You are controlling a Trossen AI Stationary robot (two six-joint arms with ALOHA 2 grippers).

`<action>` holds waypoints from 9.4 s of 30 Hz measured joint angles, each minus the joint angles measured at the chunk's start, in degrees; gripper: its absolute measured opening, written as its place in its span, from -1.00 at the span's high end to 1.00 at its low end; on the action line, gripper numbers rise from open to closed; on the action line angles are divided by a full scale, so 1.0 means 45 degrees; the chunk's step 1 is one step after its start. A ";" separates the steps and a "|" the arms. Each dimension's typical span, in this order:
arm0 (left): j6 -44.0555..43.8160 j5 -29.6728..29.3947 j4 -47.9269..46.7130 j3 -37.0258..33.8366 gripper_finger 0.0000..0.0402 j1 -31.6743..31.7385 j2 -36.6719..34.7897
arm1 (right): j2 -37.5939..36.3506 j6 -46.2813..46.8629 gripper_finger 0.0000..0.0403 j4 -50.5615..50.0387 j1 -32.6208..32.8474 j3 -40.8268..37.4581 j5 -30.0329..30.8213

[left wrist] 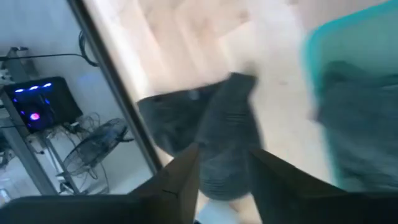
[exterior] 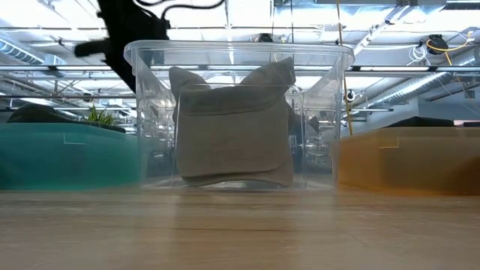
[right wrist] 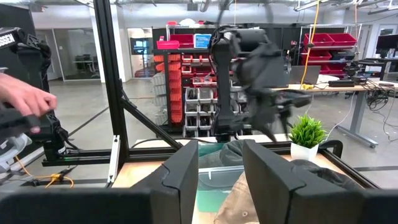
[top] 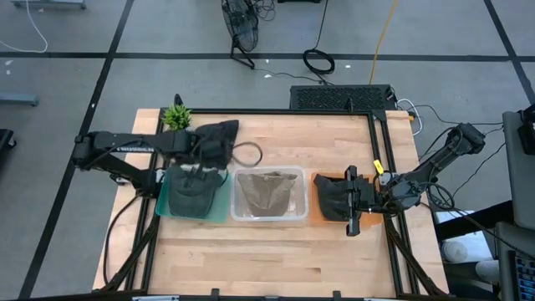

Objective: Pick & Place hat
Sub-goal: Put the black cap into the orange bin

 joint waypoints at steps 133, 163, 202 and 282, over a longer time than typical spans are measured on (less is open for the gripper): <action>0.0783 0.1232 0.1497 0.6480 0.92 0.3502 0.3945 | -0.0326 -0.6796 0.41 -0.1789 -0.5114 0.1333 -0.0081; 0.0791 0.1173 0.3886 0.6566 0.94 0.0480 0.3945 | 0.5059 -0.6724 -0.05 -0.4099 -0.8962 0.5419 -0.3721; -0.2218 0.2851 0.5908 0.6581 0.40 0.0893 0.1968 | -0.2461 -0.2435 1.00 -1.2179 -0.7369 0.5408 -0.6285; -0.1448 0.8495 1.2036 0.2797 0.96 -0.1836 0.3465 | 0.0053 -0.2246 0.88 -0.9020 -0.5050 0.4806 -0.9666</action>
